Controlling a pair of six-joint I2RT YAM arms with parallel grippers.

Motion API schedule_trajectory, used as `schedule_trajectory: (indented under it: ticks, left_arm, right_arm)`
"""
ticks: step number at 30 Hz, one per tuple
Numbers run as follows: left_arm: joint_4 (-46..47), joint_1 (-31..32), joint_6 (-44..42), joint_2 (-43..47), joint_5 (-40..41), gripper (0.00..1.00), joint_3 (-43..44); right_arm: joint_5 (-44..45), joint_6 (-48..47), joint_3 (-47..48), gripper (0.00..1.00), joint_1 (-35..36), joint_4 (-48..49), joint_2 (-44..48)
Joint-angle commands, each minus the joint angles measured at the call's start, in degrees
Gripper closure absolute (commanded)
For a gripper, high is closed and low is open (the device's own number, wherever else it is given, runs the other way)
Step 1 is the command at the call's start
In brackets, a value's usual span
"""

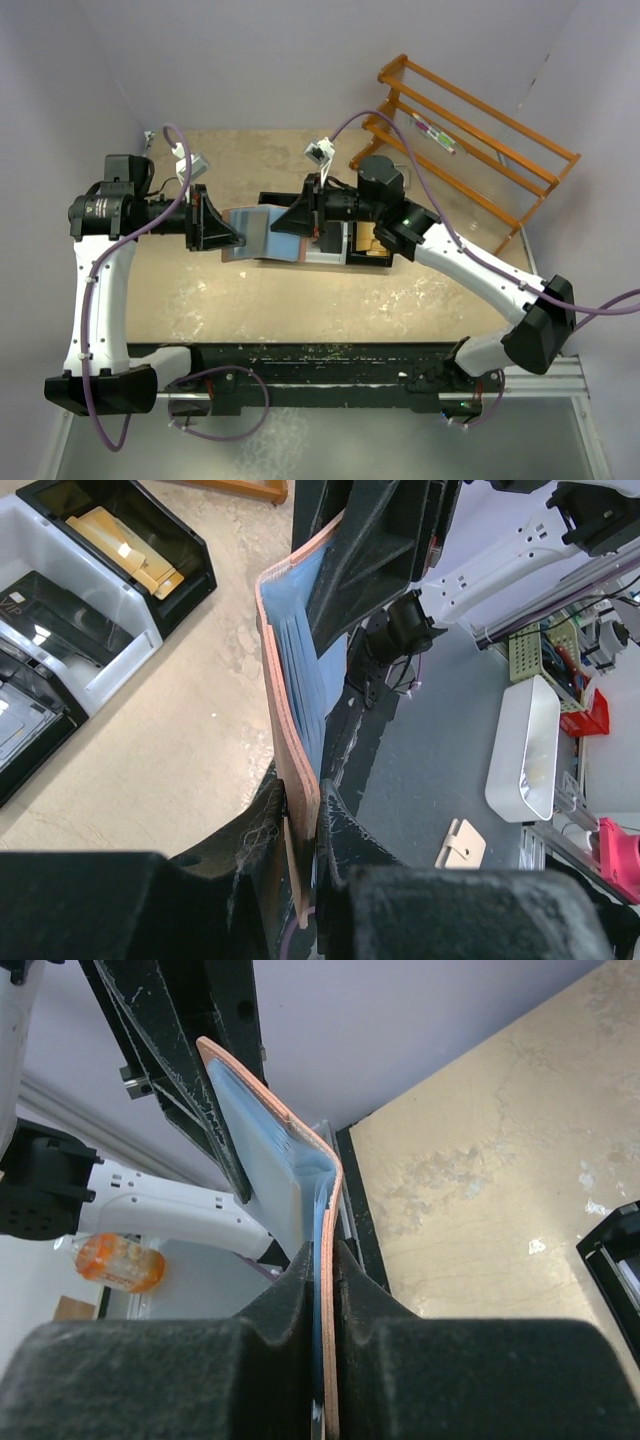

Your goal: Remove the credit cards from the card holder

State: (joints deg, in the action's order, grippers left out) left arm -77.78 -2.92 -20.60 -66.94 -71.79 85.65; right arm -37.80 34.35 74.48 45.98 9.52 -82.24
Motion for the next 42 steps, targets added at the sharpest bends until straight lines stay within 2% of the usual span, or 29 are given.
schedule_trajectory:
  ticks: [1, 3, 6, 7, 9, 12, 18, 22, 28, 34, 39, 41, 42]
  left_arm:
    - [2.54, 0.11, -0.23, 0.34, -3.72, 1.0, 2.33]
    - [3.4, 0.11, 0.59, 0.73, -3.88, 0.99, 2.12]
    - [4.23, 0.1, 1.65, 1.08, -4.09, 0.92, 1.82]
    - [4.35, 0.11, 1.77, 1.18, -4.14, 0.88, 1.85]
    - [4.34, 0.13, 1.88, 1.3, -4.19, 0.7, 1.72]
    - [3.31, 0.11, 0.82, 1.54, -4.56, 0.59, 1.72]
    - [-1.39, 0.08, -3.85, 1.66, -5.64, 0.53, 2.87]
    - [-6.17, 0.11, -8.63, 1.27, -6.49, 0.56, 4.26]
    - [-9.57, 0.09, -12.01, 0.41, -7.02, 0.73, 5.28]
    - [-10.14, 0.1, -12.72, 0.69, -7.72, 0.8, 5.64]
    - [1.53, 0.1, -0.79, 2.45, -4.0, 0.88, 2.88]
    - [7.97, 0.1, 5.41, 4.18, -1.15, 0.88, 0.83]
    - [10.42, 0.04, 7.55, 5.05, -0.02, 0.83, -0.18]
  right_arm:
    - [2.91, 0.6, -0.75, 0.96, 0.8, 1.73, 3.08]
    - [4.77, 0.91, -1.18, 0.99, 0.78, 2.01, 3.38]
    - [5.98, 1.61, -1.65, 1.0, 0.79, 2.77, 3.62]
    - [6.13, 1.81, -1.77, 1.0, 0.78, 3.11, 3.7]
    - [6.58, 1.93, -2.04, 1.0, 0.78, 3.43, 4.07]
    - [7.43, 1.67, -2.17, 1.0, 0.78, 3.22, 4.89]
    - [6.59, 0.26, -1.96, 1.0, 0.81, -0.37, 6.39]
    - [6.11, 0.34, -2.17, 1.0, 0.78, -0.15, 7.28]
    - [6.03, -0.66, -2.28, 1.0, 0.83, -1.16, 7.7]
    - [7.05, -1.26, -2.17, 1.0, 0.79, -0.06, 8.05]
    - [6.01, -0.49, -1.97, 1.0, 0.78, 1.0, 8.06]
    - [5.63, -0.07, -1.99, 1.0, 0.78, 1.47, 8.06]
    - [5.49, 0.12, -2.01, 1.0, 0.79, 1.68, 8.06]
